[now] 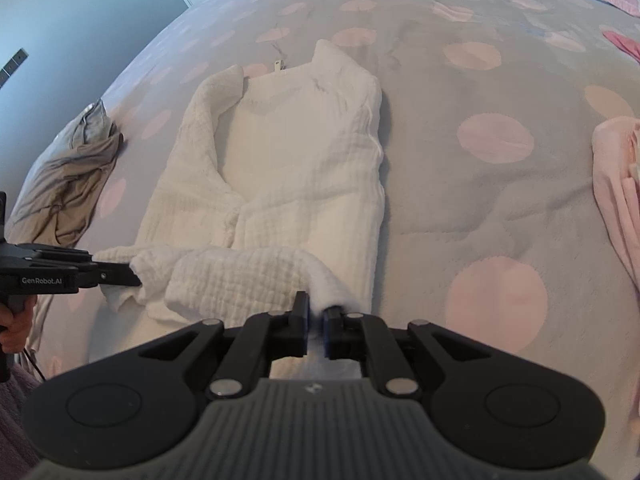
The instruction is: Fold clothes
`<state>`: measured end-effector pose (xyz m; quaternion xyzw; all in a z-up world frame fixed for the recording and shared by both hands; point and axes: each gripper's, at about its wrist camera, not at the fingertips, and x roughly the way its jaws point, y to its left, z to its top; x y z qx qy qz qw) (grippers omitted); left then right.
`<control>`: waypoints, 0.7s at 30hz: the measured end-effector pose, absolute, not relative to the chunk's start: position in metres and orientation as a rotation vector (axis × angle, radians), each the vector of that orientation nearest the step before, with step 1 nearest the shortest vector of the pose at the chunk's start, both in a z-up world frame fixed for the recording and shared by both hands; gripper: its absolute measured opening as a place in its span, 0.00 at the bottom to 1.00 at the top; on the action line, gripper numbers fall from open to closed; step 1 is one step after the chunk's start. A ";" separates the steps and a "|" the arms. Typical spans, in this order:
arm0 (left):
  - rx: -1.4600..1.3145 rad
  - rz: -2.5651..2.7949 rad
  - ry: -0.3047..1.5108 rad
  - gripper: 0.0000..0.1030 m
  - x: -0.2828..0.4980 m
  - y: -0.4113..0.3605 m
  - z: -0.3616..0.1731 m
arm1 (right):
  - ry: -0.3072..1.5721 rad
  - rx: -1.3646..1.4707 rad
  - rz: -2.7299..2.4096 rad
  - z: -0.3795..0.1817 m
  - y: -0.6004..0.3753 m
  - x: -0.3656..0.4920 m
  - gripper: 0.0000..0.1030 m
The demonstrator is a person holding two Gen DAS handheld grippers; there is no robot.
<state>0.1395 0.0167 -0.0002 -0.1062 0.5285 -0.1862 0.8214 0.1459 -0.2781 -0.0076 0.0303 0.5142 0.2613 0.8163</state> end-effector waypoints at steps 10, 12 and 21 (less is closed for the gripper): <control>-0.138 -0.352 0.944 0.47 0.093 0.008 0.058 | 0.955 -0.061 0.486 0.042 -0.260 0.107 0.42; -0.104 -0.366 0.916 0.45 0.082 0.002 0.066 | 0.919 -0.097 0.465 0.052 -0.255 0.094 0.42; 0.069 -0.467 0.955 0.35 0.048 -0.029 0.054 | 0.889 -0.189 0.568 0.054 -0.248 0.048 0.39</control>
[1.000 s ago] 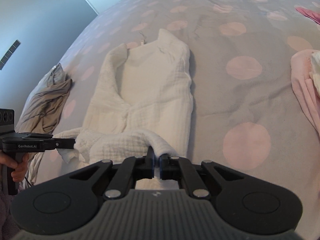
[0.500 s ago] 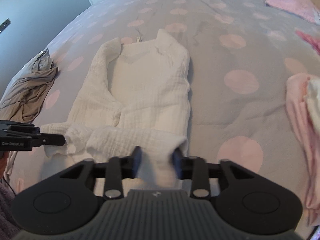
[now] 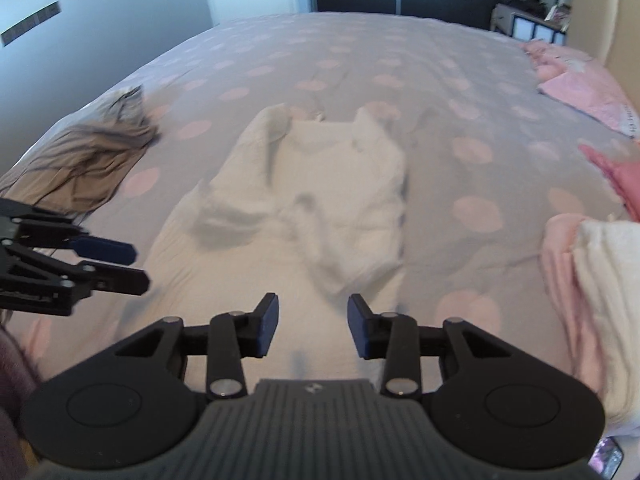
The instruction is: Fold clothes
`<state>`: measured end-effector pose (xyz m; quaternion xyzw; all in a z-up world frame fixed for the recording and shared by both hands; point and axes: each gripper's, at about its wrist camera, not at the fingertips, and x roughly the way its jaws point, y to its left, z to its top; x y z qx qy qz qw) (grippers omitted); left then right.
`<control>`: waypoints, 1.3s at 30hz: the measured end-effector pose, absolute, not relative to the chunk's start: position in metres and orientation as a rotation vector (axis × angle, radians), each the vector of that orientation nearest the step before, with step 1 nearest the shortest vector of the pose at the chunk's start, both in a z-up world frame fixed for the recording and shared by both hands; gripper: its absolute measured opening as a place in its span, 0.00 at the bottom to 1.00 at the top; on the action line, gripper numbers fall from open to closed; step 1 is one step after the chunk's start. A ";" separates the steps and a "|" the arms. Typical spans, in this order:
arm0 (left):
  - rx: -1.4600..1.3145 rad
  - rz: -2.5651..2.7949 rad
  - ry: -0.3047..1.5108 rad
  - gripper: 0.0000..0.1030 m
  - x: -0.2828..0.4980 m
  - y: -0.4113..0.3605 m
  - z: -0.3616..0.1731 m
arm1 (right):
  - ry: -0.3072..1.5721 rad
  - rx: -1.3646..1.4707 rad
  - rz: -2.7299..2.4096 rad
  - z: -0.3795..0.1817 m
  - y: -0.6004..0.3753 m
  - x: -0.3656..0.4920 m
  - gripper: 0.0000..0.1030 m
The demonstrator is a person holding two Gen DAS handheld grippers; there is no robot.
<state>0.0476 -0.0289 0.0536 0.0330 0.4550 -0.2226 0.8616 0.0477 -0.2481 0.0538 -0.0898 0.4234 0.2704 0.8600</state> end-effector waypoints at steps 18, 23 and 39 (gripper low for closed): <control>0.795 -0.547 0.803 0.52 -0.014 -0.079 -0.033 | 0.854 -0.615 0.771 -0.024 -0.226 0.003 0.66; 0.763 -0.562 0.820 0.52 -0.001 -0.075 -0.036 | 0.858 -0.675 0.776 -0.036 -0.222 0.011 0.67; 0.689 -0.590 0.853 0.17 0.008 -0.060 0.012 | 0.848 -0.677 0.747 -0.009 -0.216 0.018 0.28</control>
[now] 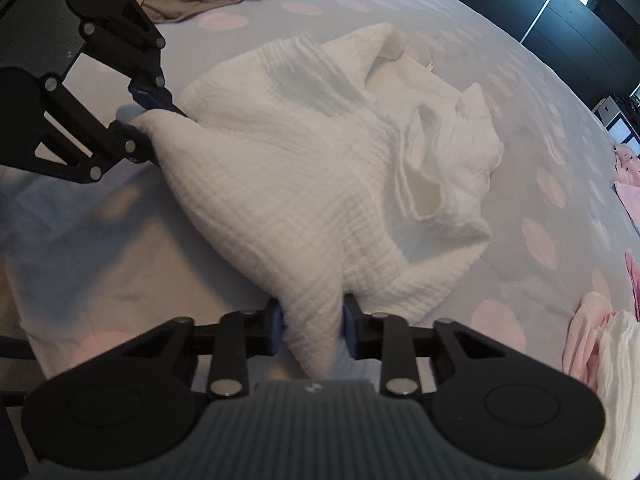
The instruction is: Fold clothes
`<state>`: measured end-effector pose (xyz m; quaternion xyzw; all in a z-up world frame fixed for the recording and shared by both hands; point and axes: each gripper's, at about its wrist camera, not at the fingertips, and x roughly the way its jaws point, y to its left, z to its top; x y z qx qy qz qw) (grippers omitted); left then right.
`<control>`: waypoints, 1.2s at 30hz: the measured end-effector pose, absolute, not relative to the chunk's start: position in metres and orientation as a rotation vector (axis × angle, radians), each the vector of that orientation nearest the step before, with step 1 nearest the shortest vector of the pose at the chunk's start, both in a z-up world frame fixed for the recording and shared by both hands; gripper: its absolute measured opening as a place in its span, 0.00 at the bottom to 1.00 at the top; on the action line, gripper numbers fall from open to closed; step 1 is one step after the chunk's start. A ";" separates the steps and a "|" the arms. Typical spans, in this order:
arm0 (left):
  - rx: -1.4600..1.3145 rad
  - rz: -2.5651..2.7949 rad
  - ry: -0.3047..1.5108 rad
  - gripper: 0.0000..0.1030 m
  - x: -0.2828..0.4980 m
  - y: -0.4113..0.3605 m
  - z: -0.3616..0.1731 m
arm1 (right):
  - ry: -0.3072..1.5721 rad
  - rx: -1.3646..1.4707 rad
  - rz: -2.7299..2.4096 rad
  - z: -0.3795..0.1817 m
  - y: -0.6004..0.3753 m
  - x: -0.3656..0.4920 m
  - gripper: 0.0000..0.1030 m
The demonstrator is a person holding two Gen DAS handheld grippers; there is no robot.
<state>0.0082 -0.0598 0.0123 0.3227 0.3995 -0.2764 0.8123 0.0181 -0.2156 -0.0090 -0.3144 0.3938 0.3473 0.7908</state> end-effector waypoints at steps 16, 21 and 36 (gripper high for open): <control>0.701 -0.777 1.018 0.16 -0.087 -0.027 0.022 | 1.017 -0.633 1.032 0.017 -0.225 -0.077 0.26; 0.666 -0.767 1.069 0.22 -0.083 -0.026 0.001 | 1.065 -0.696 1.052 -0.009 -0.218 -0.087 0.26; 0.331 -0.856 0.967 0.48 -0.064 0.004 0.059 | 0.949 -0.455 0.965 0.037 -0.258 -0.059 0.39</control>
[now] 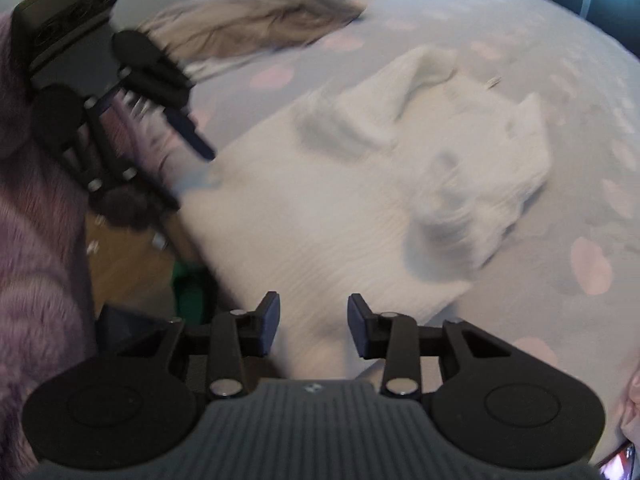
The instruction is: Fold clothes
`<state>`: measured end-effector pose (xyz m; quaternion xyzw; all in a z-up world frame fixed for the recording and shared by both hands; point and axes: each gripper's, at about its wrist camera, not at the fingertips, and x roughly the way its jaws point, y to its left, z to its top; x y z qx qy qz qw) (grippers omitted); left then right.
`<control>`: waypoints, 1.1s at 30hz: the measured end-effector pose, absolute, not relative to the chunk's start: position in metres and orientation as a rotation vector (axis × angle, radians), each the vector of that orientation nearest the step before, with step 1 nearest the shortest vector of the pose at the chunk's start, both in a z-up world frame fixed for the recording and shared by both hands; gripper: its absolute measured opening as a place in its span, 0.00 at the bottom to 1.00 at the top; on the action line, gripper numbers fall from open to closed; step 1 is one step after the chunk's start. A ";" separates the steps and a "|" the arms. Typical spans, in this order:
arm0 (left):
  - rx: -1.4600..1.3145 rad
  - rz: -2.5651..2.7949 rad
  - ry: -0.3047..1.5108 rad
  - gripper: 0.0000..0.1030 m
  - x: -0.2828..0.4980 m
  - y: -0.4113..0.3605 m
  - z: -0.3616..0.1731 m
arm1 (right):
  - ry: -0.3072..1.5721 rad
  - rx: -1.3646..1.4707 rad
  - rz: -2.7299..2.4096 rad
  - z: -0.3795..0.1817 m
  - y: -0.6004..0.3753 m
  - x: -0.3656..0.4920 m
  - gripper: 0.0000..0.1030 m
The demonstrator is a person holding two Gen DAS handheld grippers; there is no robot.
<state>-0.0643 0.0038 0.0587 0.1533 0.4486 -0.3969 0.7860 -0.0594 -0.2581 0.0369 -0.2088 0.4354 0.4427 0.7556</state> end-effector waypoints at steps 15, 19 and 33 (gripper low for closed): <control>0.240 -0.570 1.010 0.38 0.041 0.012 0.015 | 0.927 -0.361 0.743 0.001 -0.248 0.034 0.21; 0.217 -0.529 1.027 0.38 0.064 0.015 0.002 | 0.945 -0.361 0.725 -0.010 -0.244 0.056 0.21; 0.117 -0.419 0.962 0.37 0.090 0.037 0.016 | 0.994 -0.246 0.688 -0.016 -0.241 0.095 0.24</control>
